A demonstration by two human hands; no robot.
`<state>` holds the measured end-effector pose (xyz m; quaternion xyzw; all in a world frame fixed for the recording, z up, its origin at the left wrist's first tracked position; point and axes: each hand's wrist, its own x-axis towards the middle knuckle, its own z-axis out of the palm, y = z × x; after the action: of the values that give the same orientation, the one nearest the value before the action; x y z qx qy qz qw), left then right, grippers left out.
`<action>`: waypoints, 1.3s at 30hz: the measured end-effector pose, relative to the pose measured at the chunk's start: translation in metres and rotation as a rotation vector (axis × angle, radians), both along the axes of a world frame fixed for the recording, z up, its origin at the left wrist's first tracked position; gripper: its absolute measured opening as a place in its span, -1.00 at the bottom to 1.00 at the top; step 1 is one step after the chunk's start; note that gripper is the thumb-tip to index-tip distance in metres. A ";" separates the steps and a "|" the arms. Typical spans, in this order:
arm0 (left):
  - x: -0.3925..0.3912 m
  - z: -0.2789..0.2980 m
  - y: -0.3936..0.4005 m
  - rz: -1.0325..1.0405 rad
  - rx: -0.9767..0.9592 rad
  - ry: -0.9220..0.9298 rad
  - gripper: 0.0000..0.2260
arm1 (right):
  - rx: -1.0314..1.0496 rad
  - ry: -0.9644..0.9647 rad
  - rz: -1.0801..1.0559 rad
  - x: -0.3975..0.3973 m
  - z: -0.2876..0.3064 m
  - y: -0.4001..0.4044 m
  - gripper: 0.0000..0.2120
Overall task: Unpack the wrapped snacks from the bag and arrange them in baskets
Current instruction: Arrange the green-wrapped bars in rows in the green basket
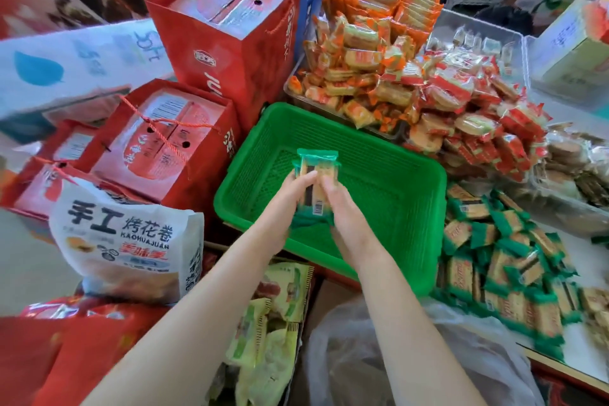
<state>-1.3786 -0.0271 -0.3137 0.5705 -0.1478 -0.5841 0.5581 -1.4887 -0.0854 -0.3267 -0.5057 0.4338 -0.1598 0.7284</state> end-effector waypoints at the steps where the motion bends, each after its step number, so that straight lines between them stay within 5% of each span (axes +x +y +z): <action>1: 0.007 -0.001 -0.002 -0.016 0.017 -0.036 -0.47 | 0.008 0.003 0.066 0.005 -0.003 -0.002 -0.50; 4: 0.032 -0.015 -0.019 -0.054 0.192 -0.369 -0.38 | 0.030 0.052 0.054 0.022 -0.017 -0.015 -0.50; 9: 0.080 -0.078 -0.003 -0.230 0.315 -1.181 -0.40 | 0.056 0.448 -0.091 0.063 -0.058 -0.061 0.09; 13: 0.081 -0.089 0.007 -0.206 0.312 -1.486 -0.37 | -0.075 0.644 0.027 0.095 -0.077 -0.090 -0.14; 19: 0.096 -0.101 0.016 -0.024 0.045 -1.381 -0.56 | -0.222 0.763 0.042 0.131 -0.112 -0.107 -0.02; 24: 0.093 -0.103 0.016 0.104 0.026 -1.294 -0.54 | -0.207 0.826 0.004 0.133 -0.129 -0.097 -0.02; 33: 0.095 -0.098 0.016 0.089 0.076 -1.273 -0.55 | -0.099 0.536 -0.161 0.147 -0.125 -0.094 -0.37; 39: 0.094 -0.096 0.017 0.070 0.082 -1.271 -0.54 | 0.051 0.516 -0.062 0.130 -0.128 -0.076 -0.24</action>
<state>-1.2842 -0.0103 -0.4095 0.8312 -0.4088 -0.1179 0.3579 -1.3583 -0.1611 -0.4545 -0.4978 0.6244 -0.0370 0.6009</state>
